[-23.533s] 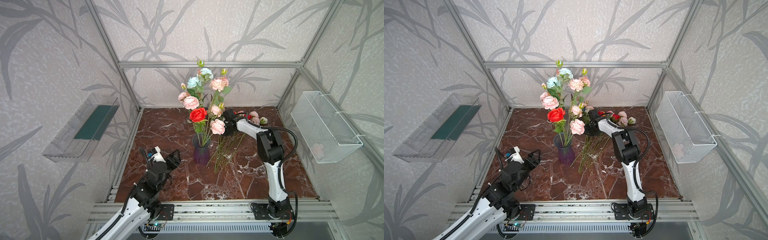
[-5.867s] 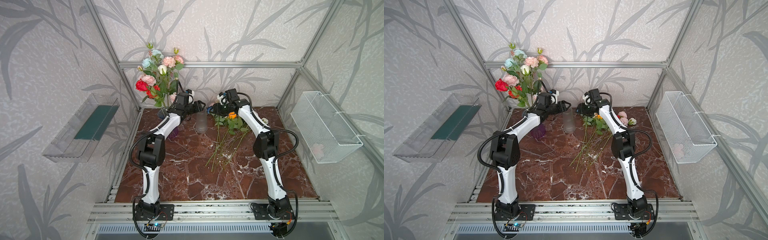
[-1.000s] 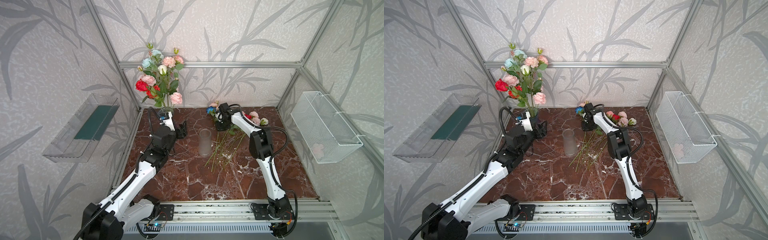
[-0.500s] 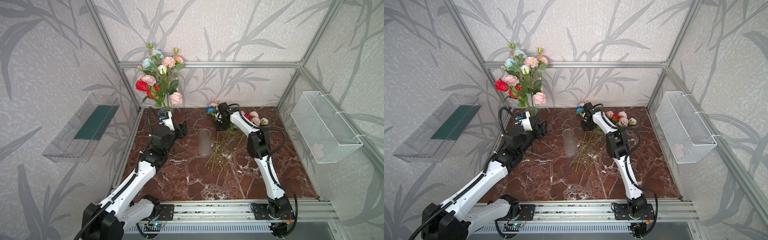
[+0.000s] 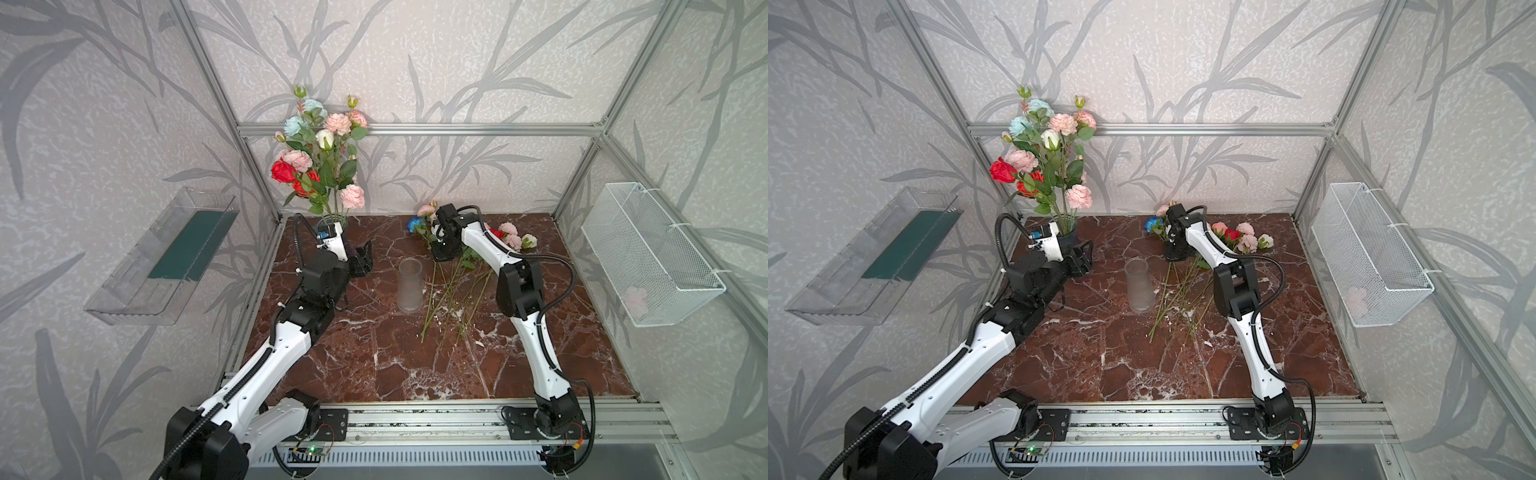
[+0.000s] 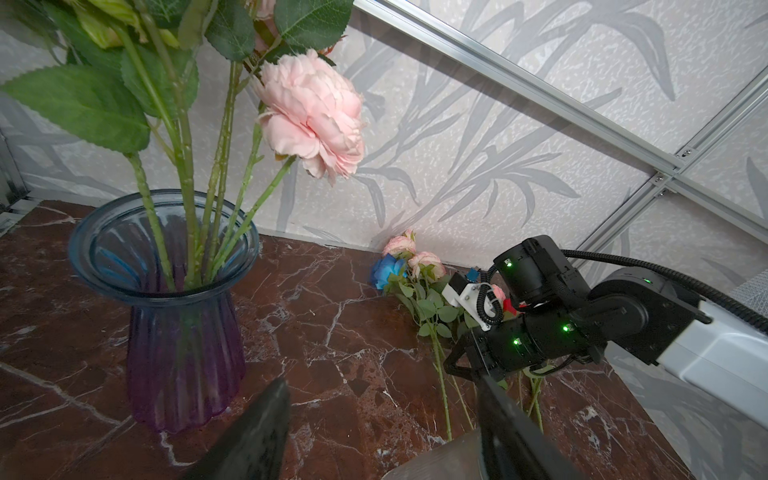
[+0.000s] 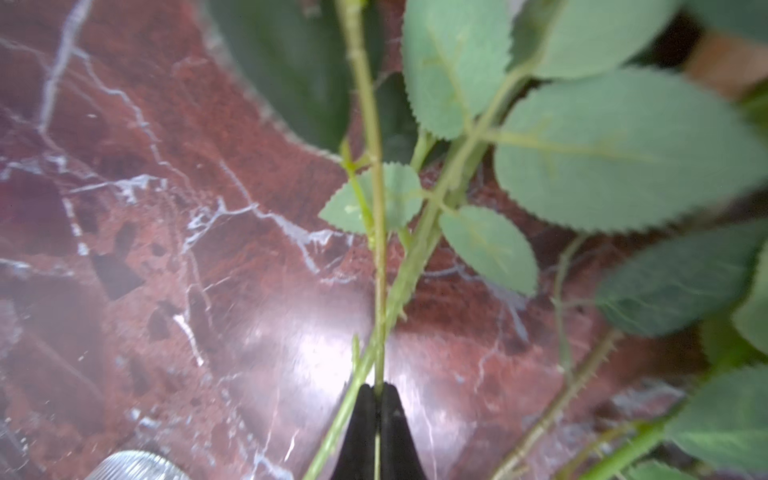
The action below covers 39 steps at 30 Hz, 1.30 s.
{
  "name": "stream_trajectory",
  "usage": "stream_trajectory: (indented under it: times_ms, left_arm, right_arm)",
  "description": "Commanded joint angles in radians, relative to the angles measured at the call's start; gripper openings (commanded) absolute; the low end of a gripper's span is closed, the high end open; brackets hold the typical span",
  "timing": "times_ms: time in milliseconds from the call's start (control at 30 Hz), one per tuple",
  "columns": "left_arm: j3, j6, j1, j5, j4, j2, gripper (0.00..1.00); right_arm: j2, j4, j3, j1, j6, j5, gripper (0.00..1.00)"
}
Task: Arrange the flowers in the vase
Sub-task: 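Grasp the blue rose stem in the pile with the right gripper, then lift the blue rose high above the table with the right gripper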
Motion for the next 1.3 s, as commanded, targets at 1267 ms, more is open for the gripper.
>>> stream_trajectory:
  times_ms: [1267]
  left_arm:
    - [-0.112,-0.084,0.009,-0.070,0.158,-0.183,0.71]
  right_arm:
    - [-1.122,1.055,-0.673,0.263,-0.011,0.406,0.00]
